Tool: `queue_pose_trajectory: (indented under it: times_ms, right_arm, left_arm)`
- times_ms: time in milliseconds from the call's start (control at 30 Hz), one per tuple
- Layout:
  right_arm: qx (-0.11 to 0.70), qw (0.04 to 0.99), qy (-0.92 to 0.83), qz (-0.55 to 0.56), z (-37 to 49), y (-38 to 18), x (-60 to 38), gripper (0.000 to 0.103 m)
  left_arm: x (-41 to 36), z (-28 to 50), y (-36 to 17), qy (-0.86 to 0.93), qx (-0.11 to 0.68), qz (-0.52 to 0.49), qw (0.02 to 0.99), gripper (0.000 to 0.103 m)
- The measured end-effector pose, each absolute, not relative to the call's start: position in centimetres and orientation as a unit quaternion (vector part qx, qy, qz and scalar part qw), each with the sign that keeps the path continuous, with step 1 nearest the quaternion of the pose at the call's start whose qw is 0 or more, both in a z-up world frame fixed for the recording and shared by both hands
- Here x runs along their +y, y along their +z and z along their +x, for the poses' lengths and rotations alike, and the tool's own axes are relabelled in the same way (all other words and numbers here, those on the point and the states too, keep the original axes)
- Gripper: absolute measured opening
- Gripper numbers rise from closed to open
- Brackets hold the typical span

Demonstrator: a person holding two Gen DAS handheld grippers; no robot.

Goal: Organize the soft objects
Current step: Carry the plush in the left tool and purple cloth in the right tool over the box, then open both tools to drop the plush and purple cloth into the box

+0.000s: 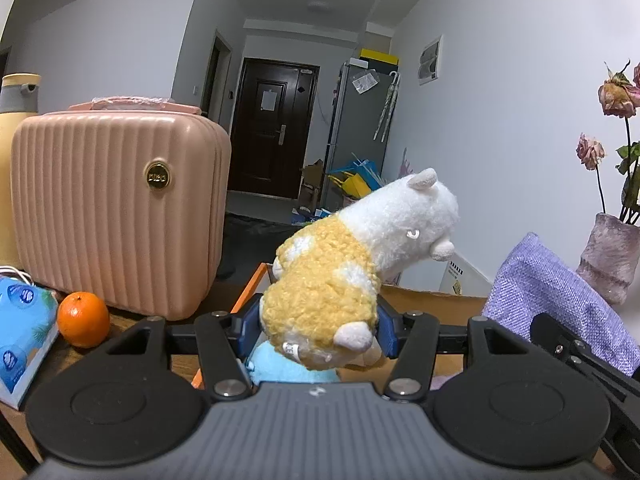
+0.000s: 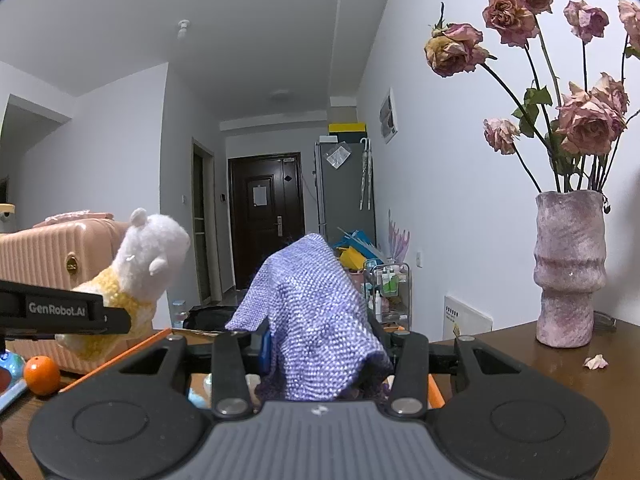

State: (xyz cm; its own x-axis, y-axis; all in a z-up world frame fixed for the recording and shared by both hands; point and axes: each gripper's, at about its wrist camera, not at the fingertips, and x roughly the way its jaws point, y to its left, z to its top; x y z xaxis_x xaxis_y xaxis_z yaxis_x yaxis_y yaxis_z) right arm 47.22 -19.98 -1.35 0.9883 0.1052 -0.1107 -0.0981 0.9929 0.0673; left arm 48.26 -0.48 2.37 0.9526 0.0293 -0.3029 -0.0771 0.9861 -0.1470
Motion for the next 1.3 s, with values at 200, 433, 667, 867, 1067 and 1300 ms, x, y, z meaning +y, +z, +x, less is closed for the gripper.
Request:
queue_pose_trajectory:
  times_ms: [200, 433, 667, 867, 1067, 1300]
  right_arm:
    - [0.058, 0.997, 0.050, 0.023, 48.3, -1.3, -20.0, 0.042]
    - [0.064, 0.997, 0.050, 0.016, 49.5, -1.5, -19.9, 0.042]
    - [0.074, 0.996, 0.055, 0.014, 50.3, -1.6, -19.9, 0.042]
    - [0.079, 0.995, 0.058, 0.015, 50.6, -1.5, -20.0, 0.043]
    - [0.090, 0.995, 0.048, 0.022, 50.9, -1.4, -20.4, 0.074]
    - [0.090, 0.995, 0.036, 0.025, 50.9, -1.6, -20.7, 0.103]
  left_arm:
    - [-0.9, 49.3, 2.2, 0.026, 0.150, -0.070, 0.986, 0.057]
    - [-1.3, 50.3, 2.0, 0.027, 0.154, -0.061, 0.986, 0.057]
    - [-1.7, 51.2, 1.5, 0.032, 0.159, -0.044, 0.986, 0.057]
    - [-1.7, 51.4, 1.4, 0.031, 0.165, -0.042, 0.985, 0.058]
    - [-1.4, 51.6, 1.4, 0.030, 0.167, -0.046, 0.984, 0.084]
    - [-1.2, 51.5, 1.2, 0.059, 0.162, -0.046, 0.984, 0.103]
